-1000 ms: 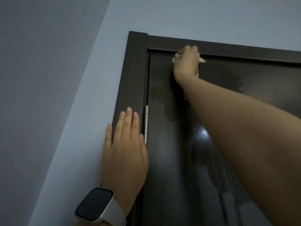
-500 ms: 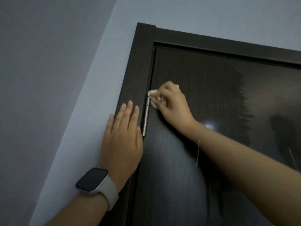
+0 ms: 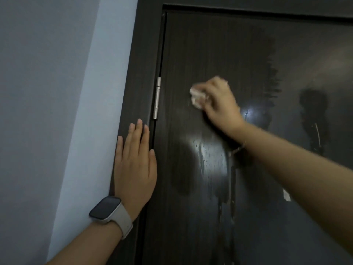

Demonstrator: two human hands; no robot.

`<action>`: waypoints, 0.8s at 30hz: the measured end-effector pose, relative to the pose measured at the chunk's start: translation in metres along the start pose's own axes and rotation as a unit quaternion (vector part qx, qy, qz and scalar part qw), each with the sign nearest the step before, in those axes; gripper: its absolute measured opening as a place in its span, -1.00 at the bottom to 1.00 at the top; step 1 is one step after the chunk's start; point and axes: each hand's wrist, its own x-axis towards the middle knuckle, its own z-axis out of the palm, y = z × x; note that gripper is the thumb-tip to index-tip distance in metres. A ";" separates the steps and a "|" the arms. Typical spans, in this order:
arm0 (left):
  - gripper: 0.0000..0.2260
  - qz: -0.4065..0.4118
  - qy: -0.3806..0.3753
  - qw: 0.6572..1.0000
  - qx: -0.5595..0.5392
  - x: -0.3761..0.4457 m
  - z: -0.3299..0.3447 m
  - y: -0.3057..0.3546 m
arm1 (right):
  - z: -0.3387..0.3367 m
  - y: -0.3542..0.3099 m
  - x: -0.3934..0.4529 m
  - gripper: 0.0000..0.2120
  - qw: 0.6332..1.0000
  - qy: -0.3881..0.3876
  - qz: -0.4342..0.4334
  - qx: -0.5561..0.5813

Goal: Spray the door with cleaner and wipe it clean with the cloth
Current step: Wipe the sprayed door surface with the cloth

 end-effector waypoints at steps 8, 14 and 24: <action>-0.53 0.028 -0.019 0.999 0.040 -0.036 0.006 0.016 | 0.009 -0.050 -0.132 -0.68 0.997 -0.053 -0.012 0.046; -0.53 0.123 -0.097 0.988 0.003 -0.078 0.008 0.034 | -0.021 -0.058 -0.213 -0.71 0.971 -0.204 -0.113 0.059; -0.52 0.116 -0.105 0.987 0.028 -0.099 0.016 0.033 | -0.029 0.005 -0.119 -0.79 0.989 0.070 0.125 0.017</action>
